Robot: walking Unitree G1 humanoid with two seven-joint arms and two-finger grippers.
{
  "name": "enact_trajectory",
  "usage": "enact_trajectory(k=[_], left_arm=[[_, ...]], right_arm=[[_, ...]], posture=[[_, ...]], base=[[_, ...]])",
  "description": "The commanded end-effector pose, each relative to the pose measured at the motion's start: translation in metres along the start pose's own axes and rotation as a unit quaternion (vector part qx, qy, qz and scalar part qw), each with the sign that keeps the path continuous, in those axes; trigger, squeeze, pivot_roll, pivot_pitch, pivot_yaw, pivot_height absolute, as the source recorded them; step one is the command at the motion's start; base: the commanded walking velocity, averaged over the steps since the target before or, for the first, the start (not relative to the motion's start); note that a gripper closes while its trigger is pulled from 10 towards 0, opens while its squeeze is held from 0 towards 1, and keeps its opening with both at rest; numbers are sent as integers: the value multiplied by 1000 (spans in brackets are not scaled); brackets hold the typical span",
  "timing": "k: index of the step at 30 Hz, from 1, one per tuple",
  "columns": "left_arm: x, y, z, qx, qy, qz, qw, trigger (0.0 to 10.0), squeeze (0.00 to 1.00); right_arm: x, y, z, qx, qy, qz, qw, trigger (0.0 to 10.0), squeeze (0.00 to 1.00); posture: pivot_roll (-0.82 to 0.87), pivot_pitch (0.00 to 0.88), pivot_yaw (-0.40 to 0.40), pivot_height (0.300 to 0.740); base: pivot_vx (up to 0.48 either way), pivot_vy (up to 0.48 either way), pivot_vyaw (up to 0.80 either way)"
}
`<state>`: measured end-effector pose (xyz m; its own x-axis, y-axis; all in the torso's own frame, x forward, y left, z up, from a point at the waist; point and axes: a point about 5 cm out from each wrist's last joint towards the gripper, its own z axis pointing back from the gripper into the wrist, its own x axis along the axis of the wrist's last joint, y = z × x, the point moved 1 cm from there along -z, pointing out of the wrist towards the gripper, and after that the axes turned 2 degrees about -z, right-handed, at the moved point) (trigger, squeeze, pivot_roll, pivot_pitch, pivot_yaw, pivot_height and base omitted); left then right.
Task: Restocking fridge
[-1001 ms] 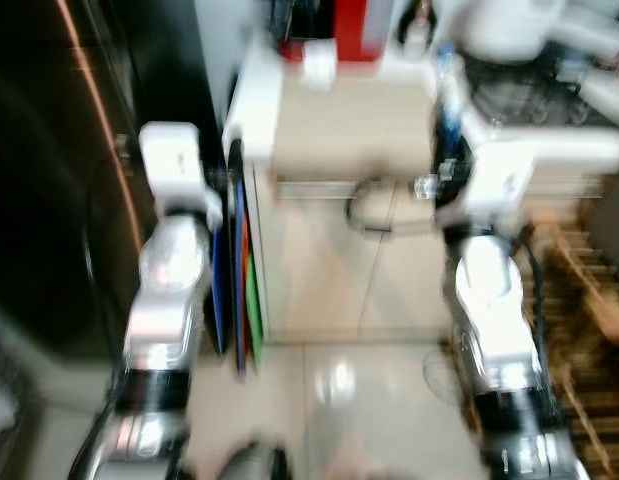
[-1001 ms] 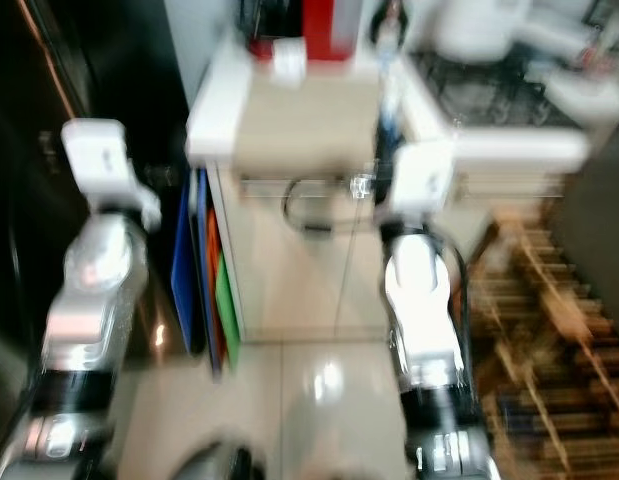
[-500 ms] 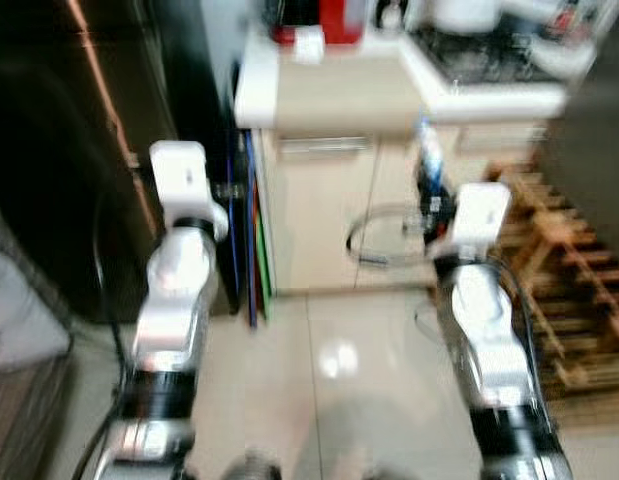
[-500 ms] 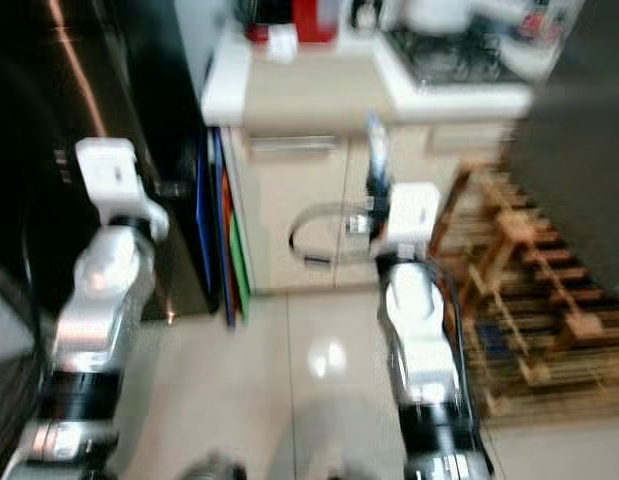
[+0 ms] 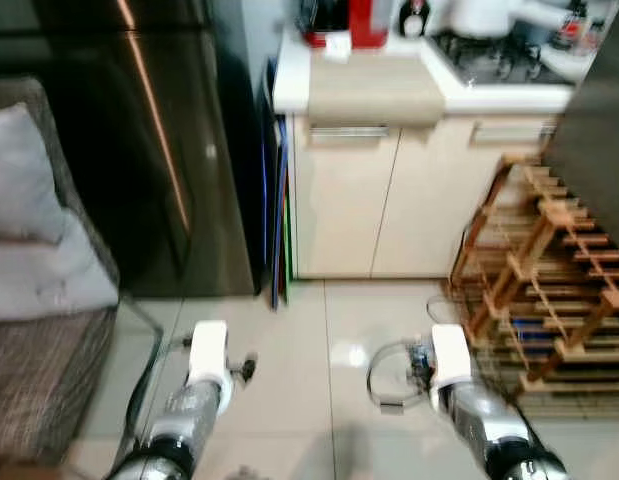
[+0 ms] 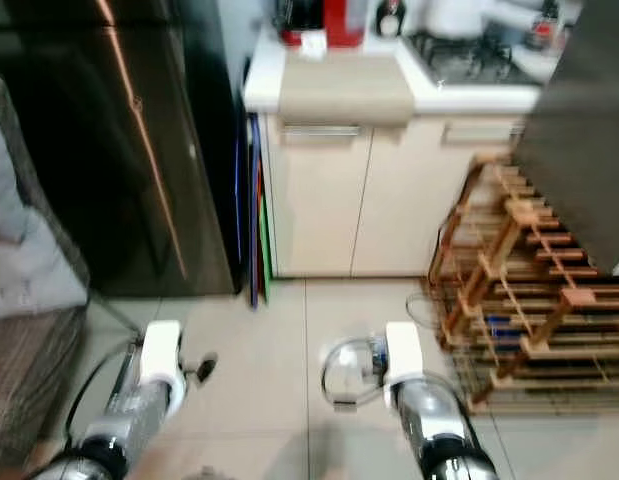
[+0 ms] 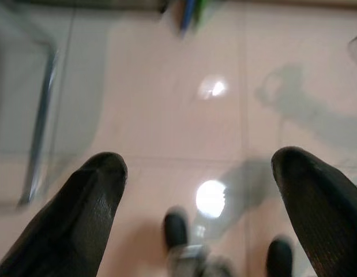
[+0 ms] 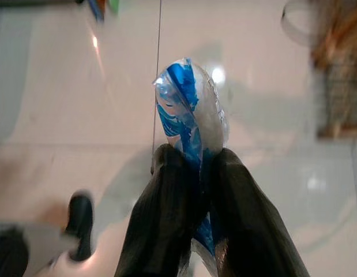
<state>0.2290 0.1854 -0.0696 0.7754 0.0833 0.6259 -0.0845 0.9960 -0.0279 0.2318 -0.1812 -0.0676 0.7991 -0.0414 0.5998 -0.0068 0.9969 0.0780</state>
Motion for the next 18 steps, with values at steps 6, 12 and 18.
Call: enact_trajectory(k=[6, 12, 18], left_arm=[[-6, 1, -1, 10, 20, 7, 1000, 10000, 0], [0, -10, -3, -9, 12, -6, 1000, 10000, 0], [1, -14, -3, -15, 11, 6, 1000, 10000, 0]], right_arm=[[-12, -13, 2, -32, 15, 20, 999, 0, 0], [-13, -22, 3, -48, 14, 15, 999, 0, 0], [-11, -18, 2, -51, 13, 16, 998, 0, 0]], posture=[[-124, 0, 44, 740], [-128, 0, 44, 740], [-134, 0, 48, 740]], base=[[0, -472, 0], [0, -471, 0], [0, -470, 0]])
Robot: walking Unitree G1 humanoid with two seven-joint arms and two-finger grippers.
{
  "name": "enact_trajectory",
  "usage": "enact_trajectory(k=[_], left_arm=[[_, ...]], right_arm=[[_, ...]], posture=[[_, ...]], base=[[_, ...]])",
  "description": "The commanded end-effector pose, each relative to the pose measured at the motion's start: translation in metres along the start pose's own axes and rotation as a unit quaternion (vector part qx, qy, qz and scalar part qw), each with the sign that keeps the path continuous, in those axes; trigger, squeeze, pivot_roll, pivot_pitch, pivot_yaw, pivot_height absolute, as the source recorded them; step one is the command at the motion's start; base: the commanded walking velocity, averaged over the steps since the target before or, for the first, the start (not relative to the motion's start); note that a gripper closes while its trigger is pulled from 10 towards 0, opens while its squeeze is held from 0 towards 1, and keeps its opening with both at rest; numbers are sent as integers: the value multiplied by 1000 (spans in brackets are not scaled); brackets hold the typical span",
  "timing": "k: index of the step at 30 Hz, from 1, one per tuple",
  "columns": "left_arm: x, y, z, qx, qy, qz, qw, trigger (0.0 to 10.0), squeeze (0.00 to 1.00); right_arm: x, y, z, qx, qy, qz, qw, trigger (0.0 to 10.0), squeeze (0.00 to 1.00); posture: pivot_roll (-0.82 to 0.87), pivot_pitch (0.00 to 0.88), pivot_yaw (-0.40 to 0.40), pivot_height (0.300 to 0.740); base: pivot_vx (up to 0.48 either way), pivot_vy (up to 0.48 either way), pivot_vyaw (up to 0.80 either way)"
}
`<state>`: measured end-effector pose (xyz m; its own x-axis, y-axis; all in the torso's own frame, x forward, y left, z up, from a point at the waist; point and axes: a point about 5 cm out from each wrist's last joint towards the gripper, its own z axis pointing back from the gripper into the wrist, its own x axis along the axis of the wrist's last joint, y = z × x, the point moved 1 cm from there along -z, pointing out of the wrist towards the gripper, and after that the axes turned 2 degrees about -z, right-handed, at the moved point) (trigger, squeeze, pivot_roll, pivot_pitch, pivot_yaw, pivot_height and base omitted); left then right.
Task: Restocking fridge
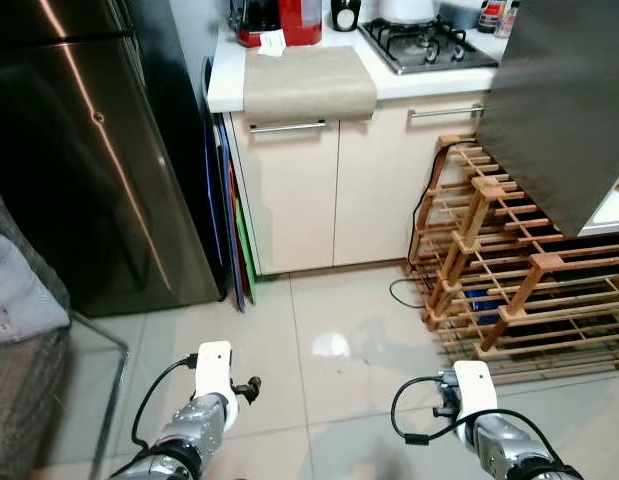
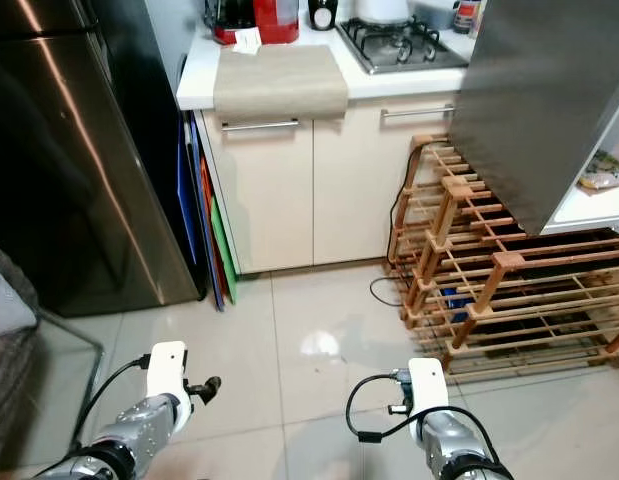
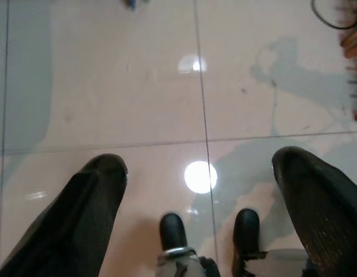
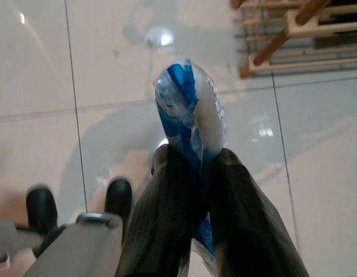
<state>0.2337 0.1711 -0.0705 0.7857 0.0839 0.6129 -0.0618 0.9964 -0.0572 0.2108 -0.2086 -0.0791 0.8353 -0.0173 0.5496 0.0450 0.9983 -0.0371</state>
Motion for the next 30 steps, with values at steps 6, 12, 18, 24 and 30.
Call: enact_trajectory(k=[6, 12, 18, 24, 30], left_arm=[[-3, 0, 0, 4, 5, 10, 1000, 10000, 0], [-6, -5, 0, -8, 12, 10, 1000, 10000, 0], [-4, -5, 0, -7, 8, 24, 1000, 10000, 0], [0, -5, -1, -3, 5, 44, 999, 10000, 0], [4, -6, -1, -4, -1, 37, 999, 10000, 0]], right_arm=[[18, 34, -4, 18, -18, 8, 1000, 0, 0], [19, 63, -4, 30, -18, -3, 999, 0, 0], [10, 71, -3, 30, -7, 9, 999, 0, 0], [6, 80, -2, 32, -3, 3, 999, 0, 0], [8, 64, -3, 22, -8, 3, 1000, 0, 0]], posture=[[-136, 0, 49, 740], [-139, 0, 51, 740], [-165, 0, 56, 740], [-167, 0, 58, 740], [-175, 0, 60, 740]], base=[[0, -472, 0], [0, -470, 0], [0, -469, 0], [0, -467, 0], [0, -464, 0]])
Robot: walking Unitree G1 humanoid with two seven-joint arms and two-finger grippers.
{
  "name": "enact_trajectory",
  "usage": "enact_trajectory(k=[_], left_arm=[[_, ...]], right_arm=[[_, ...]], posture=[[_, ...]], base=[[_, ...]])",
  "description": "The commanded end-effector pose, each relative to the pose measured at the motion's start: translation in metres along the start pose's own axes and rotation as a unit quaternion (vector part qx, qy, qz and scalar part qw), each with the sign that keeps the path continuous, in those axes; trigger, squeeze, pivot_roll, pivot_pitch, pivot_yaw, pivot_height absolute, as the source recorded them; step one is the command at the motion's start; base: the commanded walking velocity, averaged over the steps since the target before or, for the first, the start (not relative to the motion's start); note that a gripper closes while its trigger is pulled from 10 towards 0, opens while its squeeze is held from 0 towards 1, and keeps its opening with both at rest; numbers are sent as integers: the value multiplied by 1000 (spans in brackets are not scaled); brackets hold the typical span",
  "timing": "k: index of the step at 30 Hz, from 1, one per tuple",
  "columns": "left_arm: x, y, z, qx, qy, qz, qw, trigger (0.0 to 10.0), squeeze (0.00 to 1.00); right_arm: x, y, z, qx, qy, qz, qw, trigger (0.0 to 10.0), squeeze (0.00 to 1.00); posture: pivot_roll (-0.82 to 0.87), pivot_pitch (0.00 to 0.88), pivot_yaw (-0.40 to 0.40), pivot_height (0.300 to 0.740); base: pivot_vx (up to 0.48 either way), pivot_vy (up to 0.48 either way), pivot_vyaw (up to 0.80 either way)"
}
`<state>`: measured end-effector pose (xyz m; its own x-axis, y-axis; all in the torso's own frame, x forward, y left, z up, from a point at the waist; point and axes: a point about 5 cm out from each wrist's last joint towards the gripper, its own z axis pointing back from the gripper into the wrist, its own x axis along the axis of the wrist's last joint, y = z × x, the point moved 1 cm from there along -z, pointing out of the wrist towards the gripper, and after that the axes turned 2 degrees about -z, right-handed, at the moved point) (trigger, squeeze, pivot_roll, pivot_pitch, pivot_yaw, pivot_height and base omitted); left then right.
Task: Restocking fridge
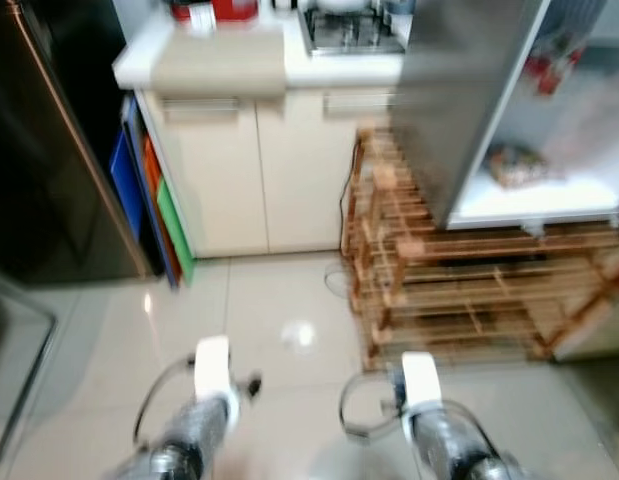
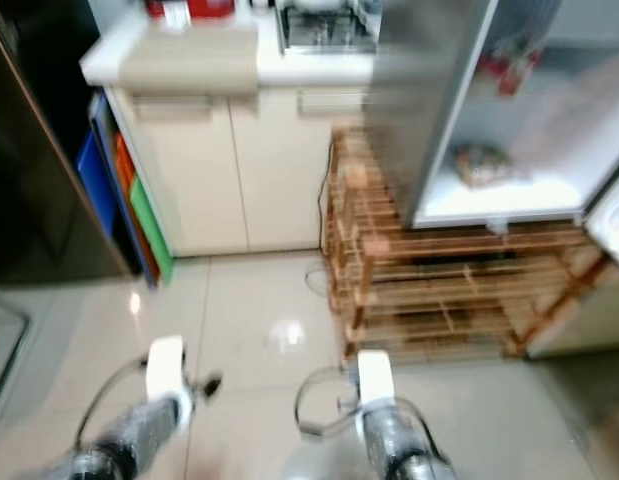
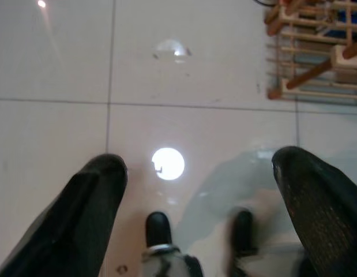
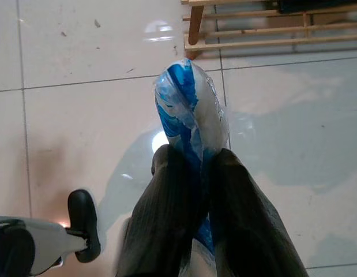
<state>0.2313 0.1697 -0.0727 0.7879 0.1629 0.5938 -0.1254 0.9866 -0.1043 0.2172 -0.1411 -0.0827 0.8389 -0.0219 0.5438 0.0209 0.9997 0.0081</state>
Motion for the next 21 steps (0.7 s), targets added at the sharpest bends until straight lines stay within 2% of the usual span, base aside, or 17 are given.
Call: enact_trajectory(k=[1, 10, 12, 13, 14, 15, 16, 17, 18, 19, 20, 21], left_arm=[[7, -5, -1, -5, -9, -3, 1000, 10000, 0], [9, -4, -1, 3, -16, 2, 1000, 10000, 0], [11, -2, -1, 5, -21, 2, 1000, 10000, 0], [16, -1, -1, 1, -34, -11, 999, 10000, 0], [16, -1, -1, 1, -34, -11, 999, 10000, 0], [30, -2, 0, -9, -67, -49, 997, 10000, 0], [30, -2, 0, -9, -67, -49, 997, 10000, 0], [58, -10, 2, -34, -137, -80, 987, 10000, 0], [95, -23, 11, -68, -233, -97, 965, 10000, 0], [123, -35, 24, -95, -311, -111, 939, 10000, 0], [123, -35, 24, -95, -311, -111, 939, 10000, 0], [138, -42, 34, -110, -357, -117, 920, 10000, 0]], right_arm=[[6, -4, 0, -4, -12, 6, 1000, 0, 0], [9, -4, 0, -8, -22, 14, 1000, 0, 0], [11, -4, 0, -9, -30, 18, 999, 0, 0], [18, -3, 0, -15, -51, 40, 998, 0, 0], [18, -3, 0, -15, -51, 40, 998, 0, 0], [40, -2, 2, -40, -114, 78, 990, 0, 0], [40, -2, 2, -40, -114, 78, 990, 0, 0], [72, 4, 8, -53, -203, 98, 973, 0, 0], [95, 9, 16, -60, -281, 109, 952, 0, 0], [109, 12, 23, -62, -333, 102, 935, 0, 0], [109, 12, 23, -62, -333, 102, 935, 0, 0], [114, 14, 27, -61, -356, 95, 928, 0, 0]], posture=[[-175, 0, 60, 740], [-181, 0, 61, 740], [-183, 0, 62, 740], [-181, 0, 62, 740], [-181, 0, 62, 740], [-177, 0, 62, 740], [-177, 0, 62, 740], [-184, 0, 66, 740], [-188, 0, 69, 740], [-188, 0, 69, 740], [-188, 0, 69, 740], [-188, 0, 69, 740]], base=[[0, -461, 0], [0, -437, 0], [274, -394, 0], [352, 0, 0], [352, 0, 0], [0, 0, 0], [0, 0, 0], [0, 0, 0], [0, 0, 0], [0, 0, 0], [0, 0, 0], [0, 0, 0]])
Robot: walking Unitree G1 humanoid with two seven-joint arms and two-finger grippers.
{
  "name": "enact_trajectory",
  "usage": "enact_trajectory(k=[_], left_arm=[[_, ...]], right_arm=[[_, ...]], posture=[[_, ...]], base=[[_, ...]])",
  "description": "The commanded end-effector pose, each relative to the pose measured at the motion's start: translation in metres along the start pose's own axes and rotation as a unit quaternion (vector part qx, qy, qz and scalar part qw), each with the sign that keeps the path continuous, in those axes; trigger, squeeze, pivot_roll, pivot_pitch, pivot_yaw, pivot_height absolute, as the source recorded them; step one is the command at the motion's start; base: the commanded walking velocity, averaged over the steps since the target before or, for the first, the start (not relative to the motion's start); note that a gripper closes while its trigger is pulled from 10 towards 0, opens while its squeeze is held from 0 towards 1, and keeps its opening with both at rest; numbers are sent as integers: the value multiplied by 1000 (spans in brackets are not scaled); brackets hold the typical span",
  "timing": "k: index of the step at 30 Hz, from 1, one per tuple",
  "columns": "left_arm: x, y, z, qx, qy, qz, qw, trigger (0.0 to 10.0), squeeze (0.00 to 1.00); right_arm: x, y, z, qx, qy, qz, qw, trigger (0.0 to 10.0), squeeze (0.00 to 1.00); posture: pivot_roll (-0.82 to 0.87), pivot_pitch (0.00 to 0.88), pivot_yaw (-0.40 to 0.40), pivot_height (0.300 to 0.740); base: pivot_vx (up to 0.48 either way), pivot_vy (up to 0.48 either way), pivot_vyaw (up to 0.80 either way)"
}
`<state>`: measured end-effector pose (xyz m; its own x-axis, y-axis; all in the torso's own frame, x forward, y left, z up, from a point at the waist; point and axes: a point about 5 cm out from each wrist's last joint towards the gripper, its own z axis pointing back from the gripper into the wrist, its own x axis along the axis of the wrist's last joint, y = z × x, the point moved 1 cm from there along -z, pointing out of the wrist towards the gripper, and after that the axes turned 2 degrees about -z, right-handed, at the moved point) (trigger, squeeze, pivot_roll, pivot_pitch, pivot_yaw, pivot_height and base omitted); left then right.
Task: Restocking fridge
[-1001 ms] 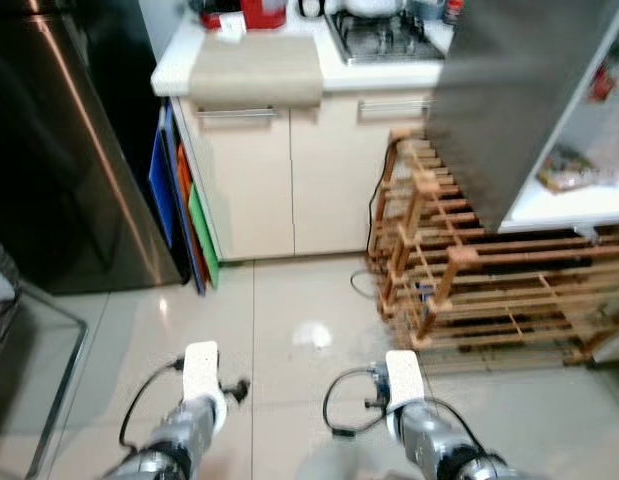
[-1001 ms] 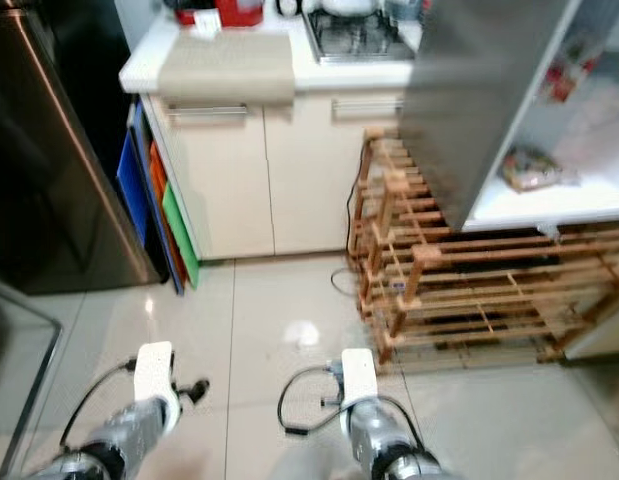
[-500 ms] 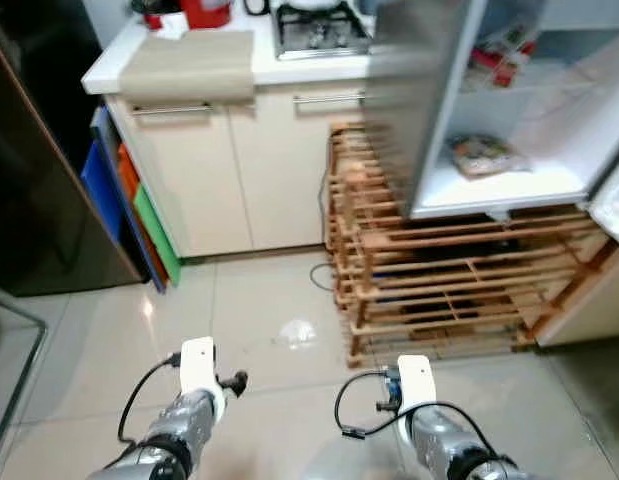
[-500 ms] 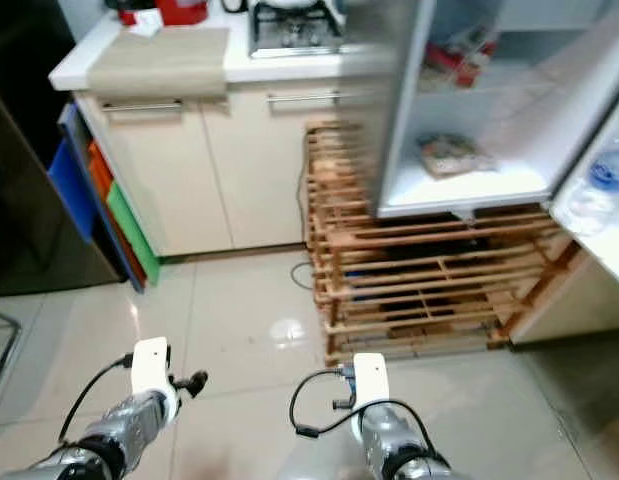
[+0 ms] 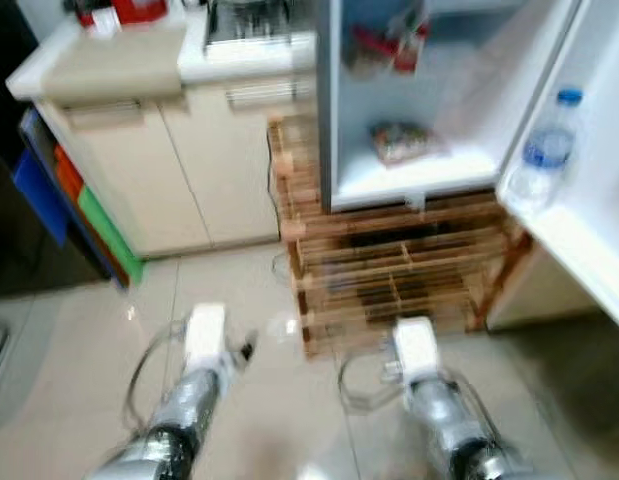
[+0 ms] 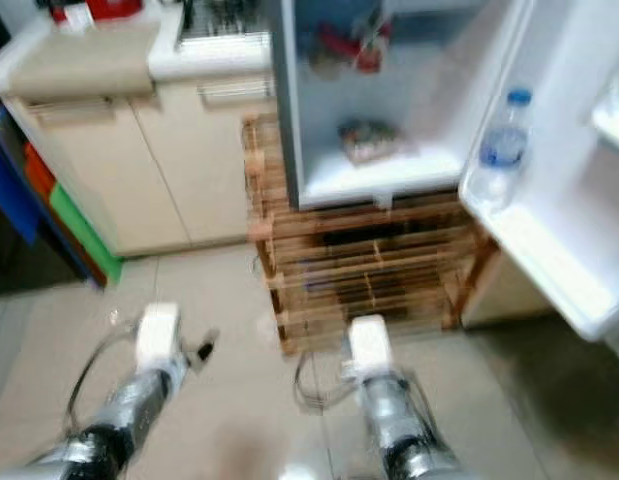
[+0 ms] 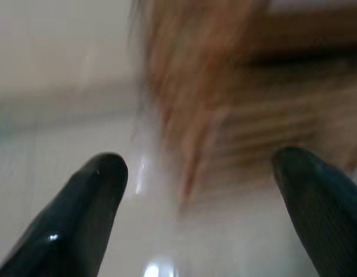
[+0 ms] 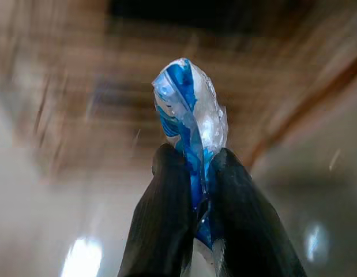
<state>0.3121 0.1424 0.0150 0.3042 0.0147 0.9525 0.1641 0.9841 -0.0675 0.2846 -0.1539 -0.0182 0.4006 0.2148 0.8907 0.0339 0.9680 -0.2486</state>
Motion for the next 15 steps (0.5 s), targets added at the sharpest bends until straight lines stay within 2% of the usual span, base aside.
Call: enact_trajectory(k=[1, 2, 3, 4, 7, 9, 10, 12, 13, 14, 15], left_arm=[[59, 2, -1, -18, -130, -35, 991, 10000, 0], [87, -8, 4, -36, -183, -26, 982, 10000, 0], [105, -15, 10, -51, -217, -17, 975, 10000, 0], [115, -19, 15, -60, -236, -11, 970, 10000, 0], [145, -34, 19, -83, -282, -25, 956, 10000, 0], [150, -37, 19, -85, -291, -23, 953, 10000, 0], [155, -38, 18, -84, -302, -28, 949, 10000, 0], [157, -40, 14, -81, -300, -23, 950, 10000, 0], [157, -40, 13, -79, -299, -22, 951, 10000, 0], [157, -40, 13, -79, -299, -22, 951, 10000, 0], [156, -40, 14, -78, -293, -18, 953, 10000, 0]], right_arm=[[31, -17, 1, -10, -119, -34, 992, 0, 0], [35, -45, 6, -37, -159, -43, 986, 0, 0], [38, -64, 12, -54, -187, -43, 980, 0, 0], [40, -74, 16, -63, -201, -42, 977, 0, 0], [47, -76, 19, -76, -242, -37, 967, 0, 0], [49, -76, 19, -79, -254, -33, 963, 0, 0], [50, -75, 20, -78, -263, -31, 961, 0, 0], [52, -76, 21, -82, -279, -29, 956, 0, 0], [96, -78, 24, -81, -339, -35, 937, 0, 0], [96, -78, 24, -81, -339, -35, 937, 0, 0], [130, -80, 34, -76, -383, -38, 920, 0, 0]], posture=[[-185, 0, 65, 740], [-183, 0, 59, 740], [-183, 0, 59, 740], [-183, 0, 59, 740], [-180, 0, 56, 740], [-180, 0, 56, 740], [-181, 0, 56, 740], [-181, 0, 56, 740], [-181, 0, 56, 740], [-181, 0, 56, 740], [-183, 0, 60, 740]], base=[[0, 0, 0], [0, 0, 0], [0, 0, 0], [0, 0, 0], [0, 0, 0], [0, 0, 0], [240, 0, 0], [480, 0, 0], [480, 0, 0], [480, 0, 0], [480, 0, 0]])
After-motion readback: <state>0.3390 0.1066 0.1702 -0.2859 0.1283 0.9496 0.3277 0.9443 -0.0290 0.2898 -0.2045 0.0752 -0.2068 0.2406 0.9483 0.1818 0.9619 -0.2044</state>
